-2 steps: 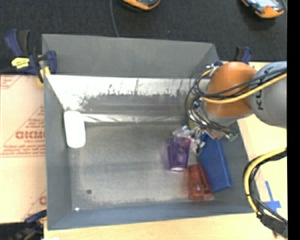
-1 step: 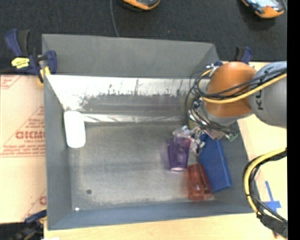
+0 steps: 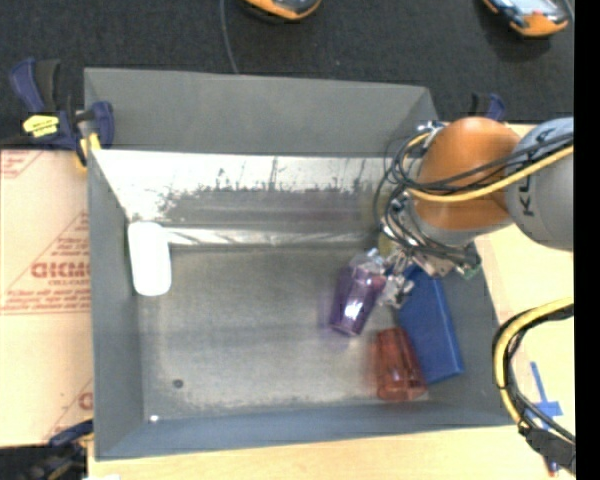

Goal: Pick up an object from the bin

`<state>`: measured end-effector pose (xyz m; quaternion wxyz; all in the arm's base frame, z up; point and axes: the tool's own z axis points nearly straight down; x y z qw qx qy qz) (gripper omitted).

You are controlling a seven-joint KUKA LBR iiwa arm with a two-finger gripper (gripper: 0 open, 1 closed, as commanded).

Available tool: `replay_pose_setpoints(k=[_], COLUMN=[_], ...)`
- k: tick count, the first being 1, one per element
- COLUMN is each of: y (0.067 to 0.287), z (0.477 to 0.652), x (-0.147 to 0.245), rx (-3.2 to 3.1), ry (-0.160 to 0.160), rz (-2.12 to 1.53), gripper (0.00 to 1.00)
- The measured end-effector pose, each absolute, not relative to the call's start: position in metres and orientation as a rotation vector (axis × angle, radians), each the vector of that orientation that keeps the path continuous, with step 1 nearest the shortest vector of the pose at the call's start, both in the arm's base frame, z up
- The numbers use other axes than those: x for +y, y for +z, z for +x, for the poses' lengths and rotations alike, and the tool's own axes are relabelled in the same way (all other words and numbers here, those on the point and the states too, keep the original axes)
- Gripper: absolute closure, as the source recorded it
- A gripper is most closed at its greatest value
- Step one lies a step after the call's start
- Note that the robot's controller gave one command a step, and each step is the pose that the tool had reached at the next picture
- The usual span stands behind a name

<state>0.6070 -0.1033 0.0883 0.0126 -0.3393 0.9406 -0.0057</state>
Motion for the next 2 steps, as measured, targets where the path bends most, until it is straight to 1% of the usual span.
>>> replay_pose_setpoints(k=[1,2], y=[0.131,0.159], z=[0.606,0.608], x=[-0.103,-0.104], rx=[2.937,2.930], ry=[-0.013,-0.021], rz=[-1.057,-1.050], gripper=[1.00,1.00])
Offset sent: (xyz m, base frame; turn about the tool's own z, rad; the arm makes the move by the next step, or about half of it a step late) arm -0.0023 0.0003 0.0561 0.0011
